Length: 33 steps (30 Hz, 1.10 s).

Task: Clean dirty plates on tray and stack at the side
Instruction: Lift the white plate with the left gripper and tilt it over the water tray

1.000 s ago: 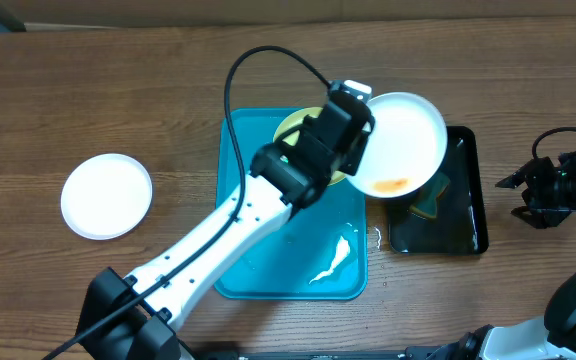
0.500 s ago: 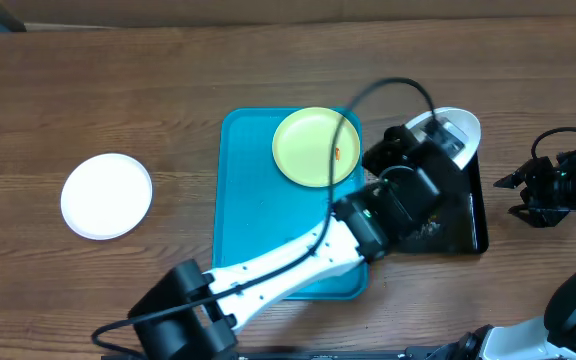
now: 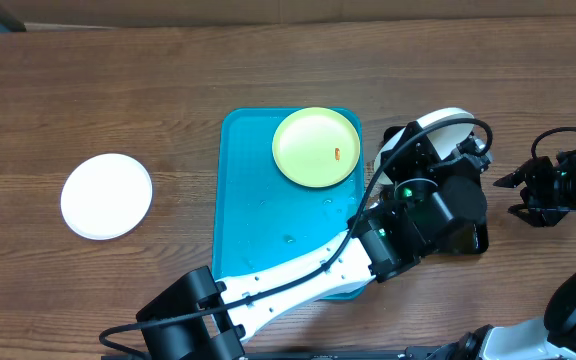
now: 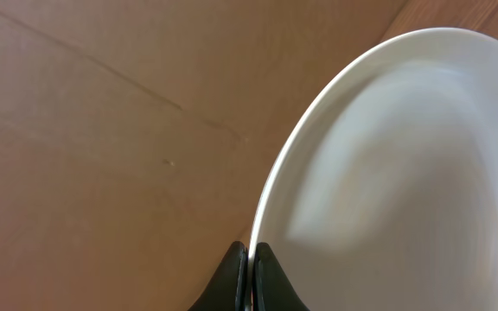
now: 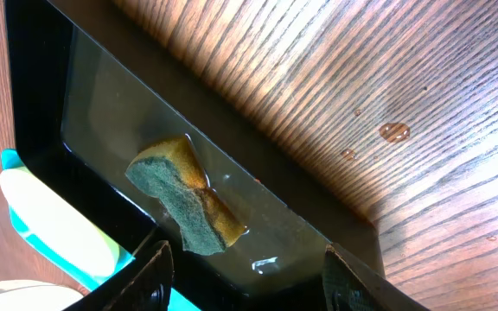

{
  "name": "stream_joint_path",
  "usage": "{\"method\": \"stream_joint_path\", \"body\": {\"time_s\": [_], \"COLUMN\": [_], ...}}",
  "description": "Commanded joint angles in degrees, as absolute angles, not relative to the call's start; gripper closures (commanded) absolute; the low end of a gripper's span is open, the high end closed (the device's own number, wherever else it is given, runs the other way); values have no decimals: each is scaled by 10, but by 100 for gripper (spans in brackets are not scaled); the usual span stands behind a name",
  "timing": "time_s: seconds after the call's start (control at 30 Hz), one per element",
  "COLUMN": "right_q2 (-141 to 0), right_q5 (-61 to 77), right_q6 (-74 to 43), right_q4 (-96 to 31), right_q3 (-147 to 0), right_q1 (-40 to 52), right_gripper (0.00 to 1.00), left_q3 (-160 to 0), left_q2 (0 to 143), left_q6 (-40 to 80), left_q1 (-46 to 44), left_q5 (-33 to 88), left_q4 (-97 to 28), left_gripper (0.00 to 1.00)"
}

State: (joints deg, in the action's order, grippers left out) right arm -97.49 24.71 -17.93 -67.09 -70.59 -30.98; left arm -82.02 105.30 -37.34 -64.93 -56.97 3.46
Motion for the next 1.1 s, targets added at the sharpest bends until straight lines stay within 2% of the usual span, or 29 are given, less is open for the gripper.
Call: {"method": "stream_joint_path", "body": {"time_s": [0.0, 0.9, 0.97, 1.07], "right_q2": [-962, -962, -962, -962], "right_q5": [255, 254, 254, 254], "right_q6": [-173, -173, -173, -173], "right_q4": [-668, -668, -668, -668], "right_q3": [-706, -706, -706, -706], "right_q1": [-308, -308, -308, -308], "right_gripper": [43, 43, 43, 43], "left_q3": [-832, -832, -832, -832], "left_q2": [1055, 1055, 1055, 1055], "left_q6": [-399, -443, -431, -344], "left_q1": [-659, -668, -668, -662], "left_q5": [-589, -606, -607, -637], "left_q4": [40, 89, 90, 66], "left_gripper": [96, 96, 96, 96]}}
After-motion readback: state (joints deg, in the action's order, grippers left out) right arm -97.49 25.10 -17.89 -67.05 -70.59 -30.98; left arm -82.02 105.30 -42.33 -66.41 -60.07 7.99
